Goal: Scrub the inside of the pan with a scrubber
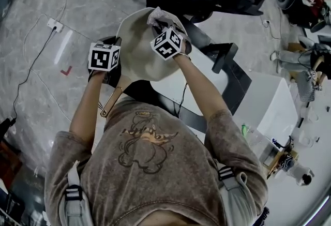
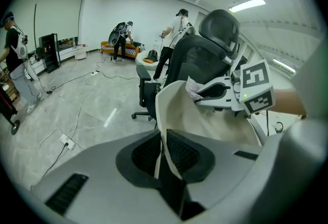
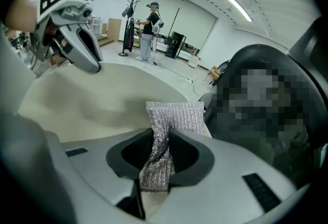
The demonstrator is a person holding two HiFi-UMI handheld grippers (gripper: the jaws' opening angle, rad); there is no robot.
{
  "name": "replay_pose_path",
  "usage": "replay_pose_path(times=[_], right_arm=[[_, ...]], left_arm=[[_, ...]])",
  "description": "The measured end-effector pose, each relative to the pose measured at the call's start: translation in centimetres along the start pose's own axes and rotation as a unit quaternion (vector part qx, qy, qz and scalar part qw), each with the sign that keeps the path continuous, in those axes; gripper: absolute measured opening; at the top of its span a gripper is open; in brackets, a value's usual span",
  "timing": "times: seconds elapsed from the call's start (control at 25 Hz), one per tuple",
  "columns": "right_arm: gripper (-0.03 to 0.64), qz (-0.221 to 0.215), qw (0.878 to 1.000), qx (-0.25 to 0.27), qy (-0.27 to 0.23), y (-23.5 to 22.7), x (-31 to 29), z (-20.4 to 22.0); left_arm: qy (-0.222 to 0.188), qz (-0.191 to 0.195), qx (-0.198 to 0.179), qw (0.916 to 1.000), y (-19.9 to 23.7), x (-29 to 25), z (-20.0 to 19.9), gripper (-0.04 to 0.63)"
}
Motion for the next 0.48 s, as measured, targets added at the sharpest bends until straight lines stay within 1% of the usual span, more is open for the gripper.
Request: replay_pose_path(times=[0.2,0.36,0.48], right_arm=[[0.109,-0.022,0.999,-0.005,0.037,-0.8,1.3,0.4],[0.109,-0.032,0.996,0.034,0.075,-1.4,2.5,0.7],[0.106,-0.043,0.995,0.039,0.085,-1.6,3.5,1.2]], left_arm=[[0.007,-0.007,-0.013,0.9999,-0.3,-0.4,-0.3,0.046],[0.007,-0.012,-0.009,0.9999,-0.4,-0.2,-0.3,0.046],[0.008,-0.012,-0.010,0.9998,-0.4,-0.3,-0.3,0.046]])
Point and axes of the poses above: the fingertips, and each gripper's own axes: x backward along the fingers, y to its left, z out of its underside, the point moved 10 cm from there along x, backward along the fingers, and after that the axes turned 9 degrees about -y, right-handed, at the moved point
